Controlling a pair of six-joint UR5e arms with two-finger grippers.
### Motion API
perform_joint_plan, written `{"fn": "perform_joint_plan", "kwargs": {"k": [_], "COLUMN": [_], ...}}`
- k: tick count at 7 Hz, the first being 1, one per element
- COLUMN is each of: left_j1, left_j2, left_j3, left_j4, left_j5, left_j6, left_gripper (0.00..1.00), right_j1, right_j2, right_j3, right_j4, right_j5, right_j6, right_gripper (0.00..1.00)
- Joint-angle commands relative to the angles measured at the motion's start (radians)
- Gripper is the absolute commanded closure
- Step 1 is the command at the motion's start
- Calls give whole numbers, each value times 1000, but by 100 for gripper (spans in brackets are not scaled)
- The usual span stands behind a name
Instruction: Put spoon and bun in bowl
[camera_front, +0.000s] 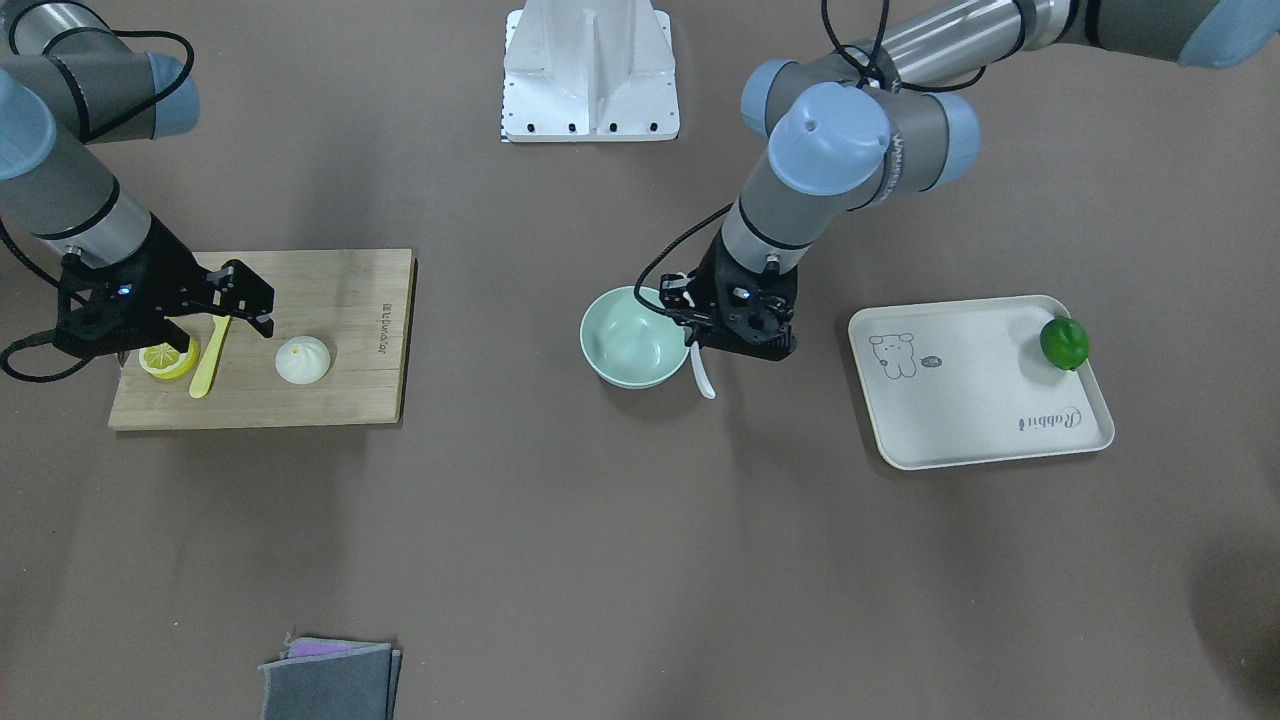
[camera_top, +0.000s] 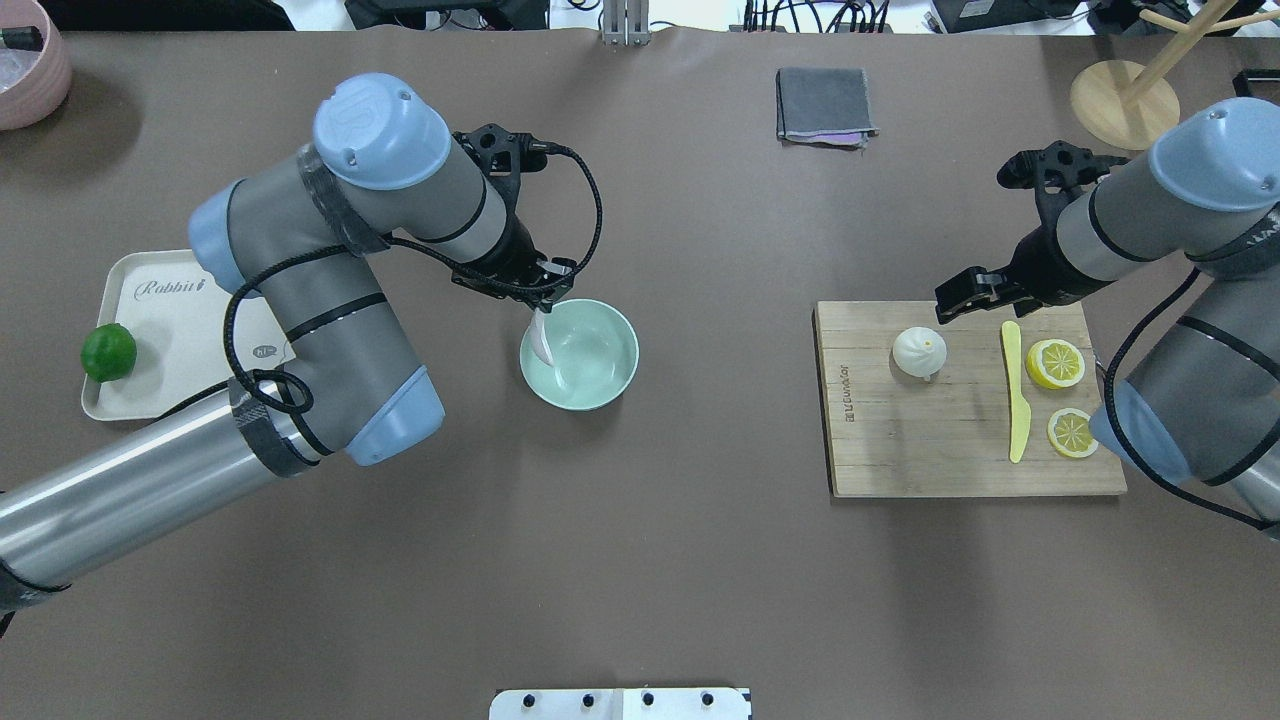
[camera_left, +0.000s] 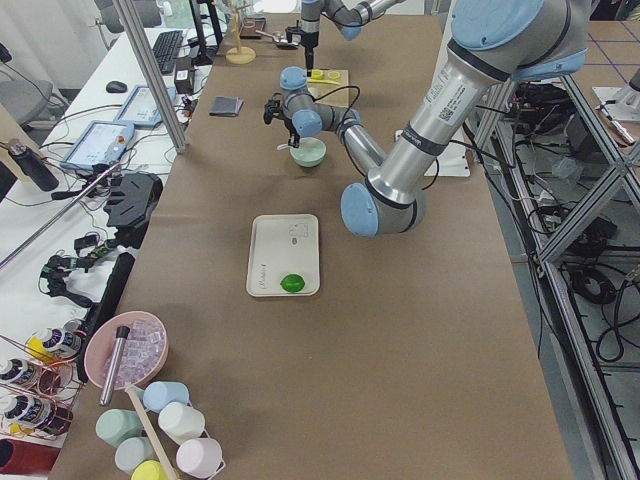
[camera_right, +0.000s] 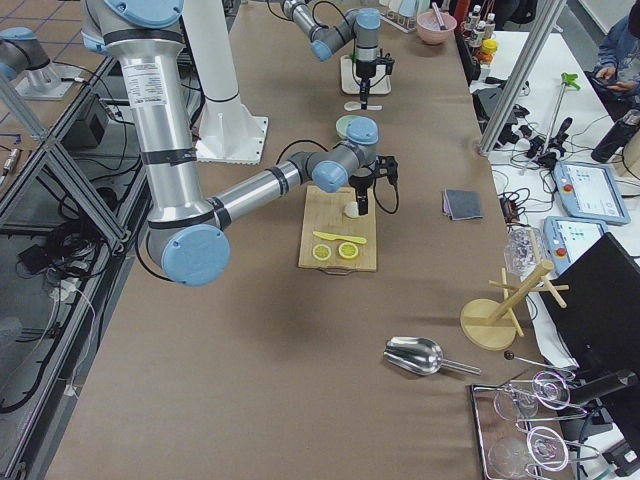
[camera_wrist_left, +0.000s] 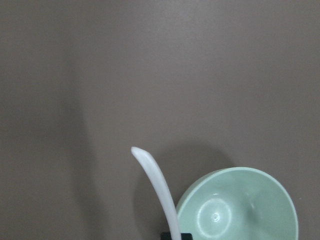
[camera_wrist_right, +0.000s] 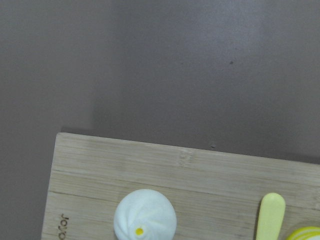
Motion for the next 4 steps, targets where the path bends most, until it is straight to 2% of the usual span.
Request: {"fn": "perform_joint_plan", "kwargs": {"k": [1, 2, 4], "left_j1": [15, 14, 11], "left_j2": [-11, -11, -13], "left_j3": [48, 48, 39], "left_j4": [-75, -75, -76], "left_j5": [25, 25, 25], "left_j6": [-26, -21, -18], "left_gripper": [34, 3, 2], "right_j1": [-28, -39, -67], "right_j2": [28, 41, 43], "right_j3": [-24, -45, -61], "right_j4": [0, 0, 0], "right_j5": [-27, -35, -67], "right_j6": [11, 11, 11], "right_gripper": [1, 1, 2]}}
